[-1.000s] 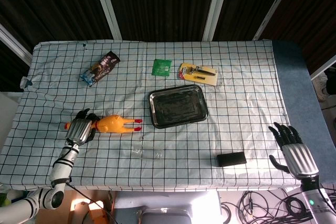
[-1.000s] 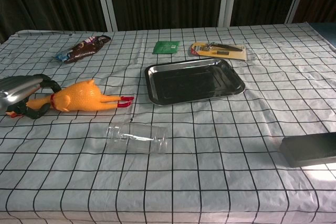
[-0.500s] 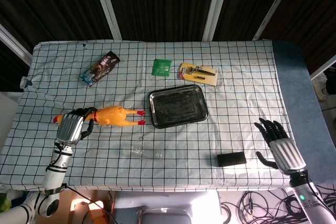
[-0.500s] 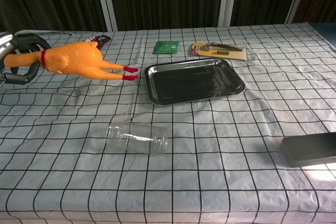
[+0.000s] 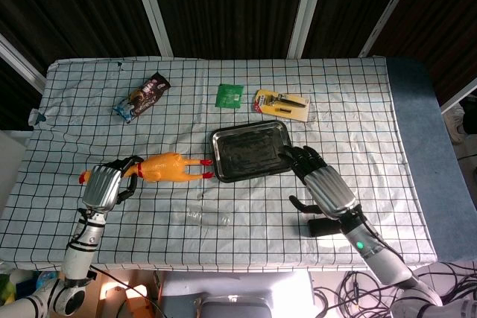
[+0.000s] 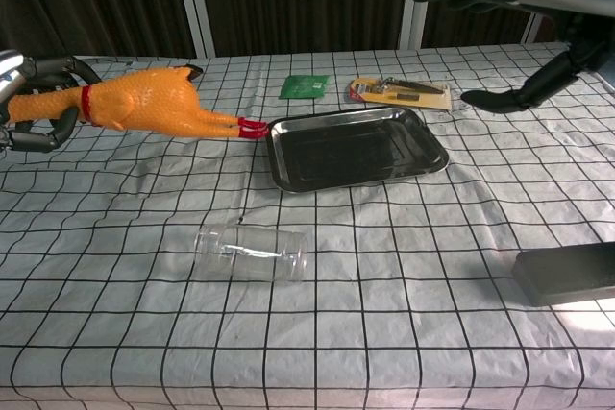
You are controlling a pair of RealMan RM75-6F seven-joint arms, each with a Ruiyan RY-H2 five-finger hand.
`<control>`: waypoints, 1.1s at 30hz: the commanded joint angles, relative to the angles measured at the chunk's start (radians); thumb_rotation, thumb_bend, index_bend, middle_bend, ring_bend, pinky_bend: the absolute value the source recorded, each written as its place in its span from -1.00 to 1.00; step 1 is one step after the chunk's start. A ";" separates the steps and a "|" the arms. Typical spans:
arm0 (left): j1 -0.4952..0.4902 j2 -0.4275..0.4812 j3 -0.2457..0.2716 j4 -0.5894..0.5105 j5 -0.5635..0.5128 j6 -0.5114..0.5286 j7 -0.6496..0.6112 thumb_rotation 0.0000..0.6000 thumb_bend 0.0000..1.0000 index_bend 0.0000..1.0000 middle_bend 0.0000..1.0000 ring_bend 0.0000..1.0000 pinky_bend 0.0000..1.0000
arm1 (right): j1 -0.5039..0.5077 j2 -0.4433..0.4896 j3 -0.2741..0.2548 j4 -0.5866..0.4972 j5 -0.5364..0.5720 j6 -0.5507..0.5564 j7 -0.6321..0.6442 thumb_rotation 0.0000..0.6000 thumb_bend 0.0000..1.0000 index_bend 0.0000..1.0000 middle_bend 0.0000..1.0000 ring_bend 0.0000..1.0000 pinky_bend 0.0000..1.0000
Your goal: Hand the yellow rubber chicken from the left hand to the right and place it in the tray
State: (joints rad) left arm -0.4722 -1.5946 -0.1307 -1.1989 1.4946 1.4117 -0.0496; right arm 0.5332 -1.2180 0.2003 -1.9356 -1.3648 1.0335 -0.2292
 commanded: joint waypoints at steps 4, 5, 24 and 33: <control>-0.003 0.002 -0.001 -0.041 0.012 0.005 0.054 1.00 0.53 0.38 0.58 0.14 0.64 | 0.281 -0.316 0.139 0.089 0.411 -0.092 -0.287 1.00 -0.52 -1.00 -1.00 -1.00 -1.00; -0.004 0.002 -0.002 -0.047 0.012 0.003 0.062 1.00 0.53 0.38 0.58 0.14 0.64 | 0.306 -0.349 0.149 0.108 0.444 -0.088 -0.302 1.00 -0.53 -1.00 -1.00 -1.00 -1.00; -0.013 -0.005 0.009 -0.120 0.027 -0.025 0.129 1.00 0.52 0.38 0.58 0.14 0.64 | 0.518 -0.619 0.200 0.333 0.625 0.016 -0.366 1.00 -0.55 -0.62 -0.86 -0.99 -0.99; -0.013 -0.005 0.012 -0.126 0.032 -0.030 0.136 1.00 0.52 0.38 0.58 0.14 0.64 | 0.534 -0.632 0.186 0.344 0.656 0.012 -0.369 1.00 -0.41 0.50 -0.04 -0.13 0.07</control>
State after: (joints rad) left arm -0.4849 -1.6000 -0.1182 -1.3244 1.5267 1.3815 0.0868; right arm 1.0650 -1.8469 0.3901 -1.5941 -0.7134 1.0495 -0.6022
